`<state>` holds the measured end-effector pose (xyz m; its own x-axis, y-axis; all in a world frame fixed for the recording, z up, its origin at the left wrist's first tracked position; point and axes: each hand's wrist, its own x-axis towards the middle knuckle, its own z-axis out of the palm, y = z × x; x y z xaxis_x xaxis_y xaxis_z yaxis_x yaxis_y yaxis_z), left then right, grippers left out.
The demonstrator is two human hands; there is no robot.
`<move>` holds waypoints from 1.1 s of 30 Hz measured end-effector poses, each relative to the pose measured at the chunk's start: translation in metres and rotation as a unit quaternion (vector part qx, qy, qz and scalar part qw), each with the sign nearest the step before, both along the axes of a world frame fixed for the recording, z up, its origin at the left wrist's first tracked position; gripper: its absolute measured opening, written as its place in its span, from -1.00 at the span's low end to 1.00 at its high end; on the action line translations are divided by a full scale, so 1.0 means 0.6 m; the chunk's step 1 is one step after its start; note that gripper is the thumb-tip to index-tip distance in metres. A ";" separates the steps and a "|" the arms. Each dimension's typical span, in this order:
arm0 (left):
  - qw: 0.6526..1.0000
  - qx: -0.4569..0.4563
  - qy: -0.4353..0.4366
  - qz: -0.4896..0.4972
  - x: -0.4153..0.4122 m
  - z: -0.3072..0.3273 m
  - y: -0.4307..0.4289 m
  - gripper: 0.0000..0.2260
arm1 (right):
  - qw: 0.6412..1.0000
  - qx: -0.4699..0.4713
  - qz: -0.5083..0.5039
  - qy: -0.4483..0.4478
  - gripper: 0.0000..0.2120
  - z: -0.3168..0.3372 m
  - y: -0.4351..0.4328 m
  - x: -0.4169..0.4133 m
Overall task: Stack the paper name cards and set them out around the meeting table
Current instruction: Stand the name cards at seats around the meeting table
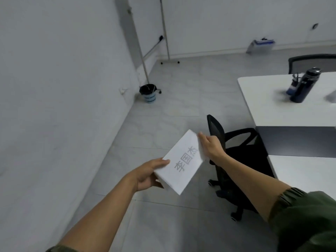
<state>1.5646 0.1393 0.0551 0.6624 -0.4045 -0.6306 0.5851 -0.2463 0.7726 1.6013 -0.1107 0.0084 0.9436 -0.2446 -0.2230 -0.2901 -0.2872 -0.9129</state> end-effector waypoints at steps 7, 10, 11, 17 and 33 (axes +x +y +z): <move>0.983 -0.146 0.096 0.050 0.171 -0.018 0.112 -0.57 | 0.999 0.010 0.006 -0.034 -0.50 0.012 0.125 0.185; 0.981 -0.158 0.108 0.031 0.249 -0.031 0.116 -0.45 | 0.999 0.006 0.009 -0.041 -0.51 -0.004 0.132 0.274; 0.982 -0.155 0.102 0.016 0.287 -0.037 0.118 -0.39 | 0.999 0.005 0.009 -0.045 -0.51 -0.015 0.133 0.317; 0.991 -0.098 0.091 -0.028 0.498 -0.030 0.114 -0.29 | 0.997 -0.044 0.060 -0.034 -0.48 -0.026 0.137 0.545; 0.990 0.122 0.007 0.065 1.143 -0.075 0.173 -0.38 | 0.945 -0.299 0.089 0.095 -0.61 -0.073 0.049 1.122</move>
